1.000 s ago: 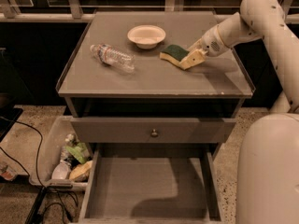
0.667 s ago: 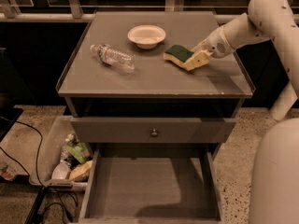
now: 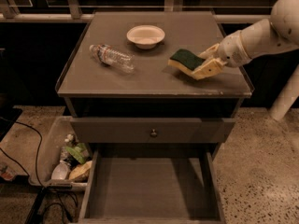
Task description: Place sponge into middle drawer
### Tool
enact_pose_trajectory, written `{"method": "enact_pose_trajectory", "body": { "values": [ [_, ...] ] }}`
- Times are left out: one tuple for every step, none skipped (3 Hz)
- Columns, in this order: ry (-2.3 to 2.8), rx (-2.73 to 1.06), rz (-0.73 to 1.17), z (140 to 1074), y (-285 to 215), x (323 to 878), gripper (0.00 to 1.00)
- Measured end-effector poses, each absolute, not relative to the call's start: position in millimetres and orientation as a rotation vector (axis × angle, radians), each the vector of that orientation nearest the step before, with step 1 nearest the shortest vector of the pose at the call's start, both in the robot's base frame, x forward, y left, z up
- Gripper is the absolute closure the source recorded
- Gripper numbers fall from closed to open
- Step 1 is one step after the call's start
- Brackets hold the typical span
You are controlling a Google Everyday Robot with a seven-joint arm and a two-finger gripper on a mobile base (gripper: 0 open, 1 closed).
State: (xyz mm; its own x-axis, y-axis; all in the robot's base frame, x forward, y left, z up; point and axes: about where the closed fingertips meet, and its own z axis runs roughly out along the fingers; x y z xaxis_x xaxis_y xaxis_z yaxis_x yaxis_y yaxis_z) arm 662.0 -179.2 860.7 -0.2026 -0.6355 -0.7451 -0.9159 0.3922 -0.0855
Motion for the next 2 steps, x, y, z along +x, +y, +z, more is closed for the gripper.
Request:
{"method": "enact_pose_trajectory", "body": {
  "values": [
    [1.888,-1.358,0.489,866.5,-184.3,619.0,1.0],
    [1.852,-1.39,0.471,868.5,-192.7,569.6,1.0]
  ]
}}
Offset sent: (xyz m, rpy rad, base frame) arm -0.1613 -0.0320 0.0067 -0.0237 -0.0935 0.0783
